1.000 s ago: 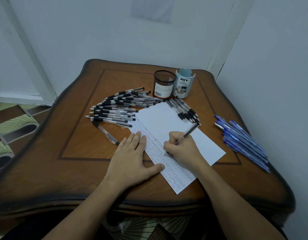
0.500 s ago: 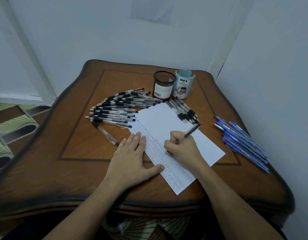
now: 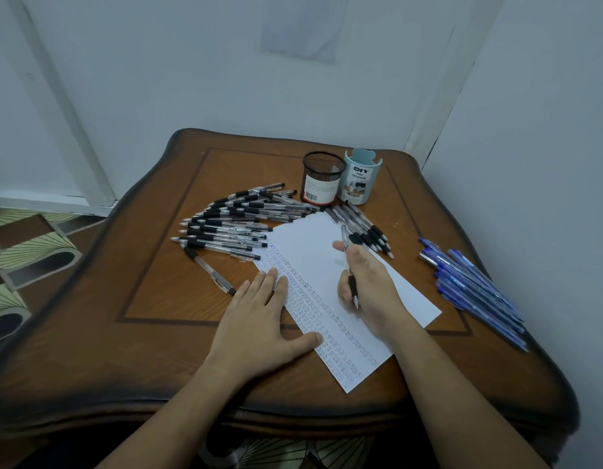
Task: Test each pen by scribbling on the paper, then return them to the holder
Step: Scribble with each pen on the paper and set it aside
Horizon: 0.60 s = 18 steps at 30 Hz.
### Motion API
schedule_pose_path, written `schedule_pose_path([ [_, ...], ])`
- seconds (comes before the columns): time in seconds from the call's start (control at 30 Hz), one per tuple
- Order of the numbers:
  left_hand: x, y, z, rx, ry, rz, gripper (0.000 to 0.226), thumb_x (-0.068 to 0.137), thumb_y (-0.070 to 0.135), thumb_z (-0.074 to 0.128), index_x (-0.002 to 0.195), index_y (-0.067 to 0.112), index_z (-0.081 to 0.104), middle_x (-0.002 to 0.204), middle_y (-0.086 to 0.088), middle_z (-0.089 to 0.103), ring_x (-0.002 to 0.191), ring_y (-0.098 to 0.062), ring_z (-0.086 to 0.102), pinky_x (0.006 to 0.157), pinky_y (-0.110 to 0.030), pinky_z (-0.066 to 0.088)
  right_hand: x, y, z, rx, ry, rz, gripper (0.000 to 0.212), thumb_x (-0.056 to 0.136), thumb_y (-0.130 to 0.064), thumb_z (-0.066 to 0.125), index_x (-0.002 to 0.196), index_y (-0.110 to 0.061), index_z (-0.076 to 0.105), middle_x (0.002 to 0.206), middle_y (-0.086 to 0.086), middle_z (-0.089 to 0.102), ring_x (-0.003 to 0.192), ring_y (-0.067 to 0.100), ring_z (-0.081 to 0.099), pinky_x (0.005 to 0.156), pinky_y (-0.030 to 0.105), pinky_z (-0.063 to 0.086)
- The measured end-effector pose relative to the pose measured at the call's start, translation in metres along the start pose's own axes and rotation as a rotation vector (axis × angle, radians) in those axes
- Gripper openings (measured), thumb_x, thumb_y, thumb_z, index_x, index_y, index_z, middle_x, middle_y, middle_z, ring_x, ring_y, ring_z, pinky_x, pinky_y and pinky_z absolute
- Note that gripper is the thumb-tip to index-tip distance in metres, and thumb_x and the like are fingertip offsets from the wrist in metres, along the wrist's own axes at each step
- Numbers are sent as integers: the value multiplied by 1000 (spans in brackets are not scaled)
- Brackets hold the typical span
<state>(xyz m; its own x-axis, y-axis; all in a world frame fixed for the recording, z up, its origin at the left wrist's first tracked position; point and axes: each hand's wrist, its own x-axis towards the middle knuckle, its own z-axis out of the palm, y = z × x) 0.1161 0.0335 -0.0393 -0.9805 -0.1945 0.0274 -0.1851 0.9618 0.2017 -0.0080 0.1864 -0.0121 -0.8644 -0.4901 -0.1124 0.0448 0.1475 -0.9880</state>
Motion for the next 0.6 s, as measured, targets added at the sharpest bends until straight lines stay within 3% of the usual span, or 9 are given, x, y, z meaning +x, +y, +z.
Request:
schedule_pose_path([
  [0.1, -1, 0, -1, -7, -4, -3, 118, 64, 95, 7, 158, 23, 0, 164, 2, -11, 151, -14, -10, 115, -30, -14, 1, -8, -1, 33, -10, 68, 32, 105, -44, 36, 118, -25, 59, 57, 4, 56, 45, 12, 44, 46, 28, 33],
  [0.27, -1, 0, -2, -18, -6, -2, 114, 69, 93, 14, 158, 23, -1, 164, 2, -12, 150, -14, -10, 115, -30, -14, 3, -11, -3, 109, -57, 84, 30, 107, -37, 36, 108, -16, 58, 65, 6, 57, 51, 18, 47, 52, 32, 34],
  [0.4, -2, 1, -4, -20, -10, -6, 114, 68, 92, 13, 158, 23, -2, 164, 3, -14, 150, -13, -12, 115, -29, -16, 4, -13, -2, 130, -56, 98, 31, 109, -32, 33, 108, -13, 57, 63, 7, 57, 48, 19, 45, 49, 30, 31],
  [0.5, -2, 1, -4, -32, -1, -3, 117, 64, 94, 7, 158, 24, -2, 164, 3, -14, 150, -12, -13, 114, -29, -16, 9, -17, -5, 20, -58, 75, 25, 108, -29, 38, 117, -26, 62, 72, 5, 61, 51, 17, 48, 45, 27, 29],
  [0.6, -2, 1, -4, -42, 4, -2, 117, 65, 94, 9, 158, 24, -2, 163, 3, -14, 150, -13, -13, 114, -29, -17, 33, -24, -15, -244, 23, -11, 22, 104, -11, 47, 115, -23, 61, 72, 0, 56, 50, 10, 48, 47, 25, 35],
])
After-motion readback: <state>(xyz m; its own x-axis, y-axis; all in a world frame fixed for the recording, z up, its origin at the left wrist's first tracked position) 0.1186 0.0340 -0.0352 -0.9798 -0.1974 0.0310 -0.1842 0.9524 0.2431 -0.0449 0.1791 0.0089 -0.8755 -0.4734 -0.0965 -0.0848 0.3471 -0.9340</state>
